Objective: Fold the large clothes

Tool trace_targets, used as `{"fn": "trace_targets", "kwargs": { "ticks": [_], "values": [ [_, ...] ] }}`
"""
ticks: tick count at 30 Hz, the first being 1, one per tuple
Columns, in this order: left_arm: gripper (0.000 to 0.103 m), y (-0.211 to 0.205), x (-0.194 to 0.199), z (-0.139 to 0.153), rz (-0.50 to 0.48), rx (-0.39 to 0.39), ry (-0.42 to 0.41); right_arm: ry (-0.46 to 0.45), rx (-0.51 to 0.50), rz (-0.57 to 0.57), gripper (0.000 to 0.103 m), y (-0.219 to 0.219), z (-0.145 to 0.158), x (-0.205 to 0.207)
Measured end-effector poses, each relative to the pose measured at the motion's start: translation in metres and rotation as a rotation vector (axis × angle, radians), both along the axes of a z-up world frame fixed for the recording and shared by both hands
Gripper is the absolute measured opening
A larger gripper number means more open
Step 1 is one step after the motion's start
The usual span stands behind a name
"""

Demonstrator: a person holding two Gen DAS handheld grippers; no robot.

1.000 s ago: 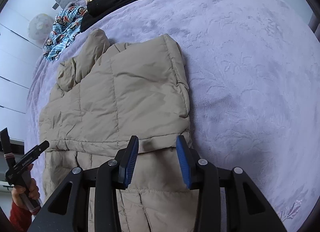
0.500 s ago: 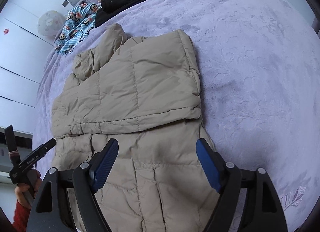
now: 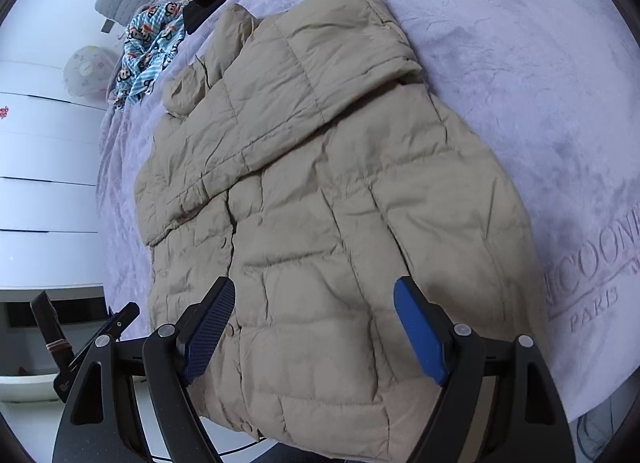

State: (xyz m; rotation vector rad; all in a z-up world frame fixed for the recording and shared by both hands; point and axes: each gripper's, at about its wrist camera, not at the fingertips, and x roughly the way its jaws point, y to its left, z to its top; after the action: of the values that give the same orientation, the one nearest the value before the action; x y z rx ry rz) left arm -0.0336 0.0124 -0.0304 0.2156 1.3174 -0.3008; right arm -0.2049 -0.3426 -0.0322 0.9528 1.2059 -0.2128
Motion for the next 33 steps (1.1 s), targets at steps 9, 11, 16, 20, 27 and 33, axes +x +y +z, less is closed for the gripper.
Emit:
{"fn": "trace_targets", "kwargs": {
  "ticks": [9,11,16,20,27,33],
  "values": [
    [0.102,0.044,-0.029,-0.007,-0.074,0.001,0.037,-0.018,0.068,-0.18,0.084,0.046,0.011,-0.055],
    [0.102,0.051,-0.035,-0.007,-0.075,0.0,0.04,-0.007,0.068,-0.194,0.084,0.055,0.012,-0.063],
    [0.102,0.068,-0.049,-0.007,-0.038,-0.012,0.038,0.024,0.096,-0.195,0.084,0.065,0.008,-0.07],
    [0.102,0.074,-0.062,-0.017,0.001,-0.004,0.068,0.004,0.108,-0.168,0.084,0.062,0.015,-0.072],
    [0.102,0.093,-0.089,-0.026,0.098,-0.113,0.149,0.037,0.087,-0.171,0.084,0.04,0.011,-0.113],
    [0.102,0.141,-0.1,-0.028,0.216,-0.233,0.194,0.059,0.238,-0.352,0.084,0.018,-0.025,-0.169]
  ]
}}
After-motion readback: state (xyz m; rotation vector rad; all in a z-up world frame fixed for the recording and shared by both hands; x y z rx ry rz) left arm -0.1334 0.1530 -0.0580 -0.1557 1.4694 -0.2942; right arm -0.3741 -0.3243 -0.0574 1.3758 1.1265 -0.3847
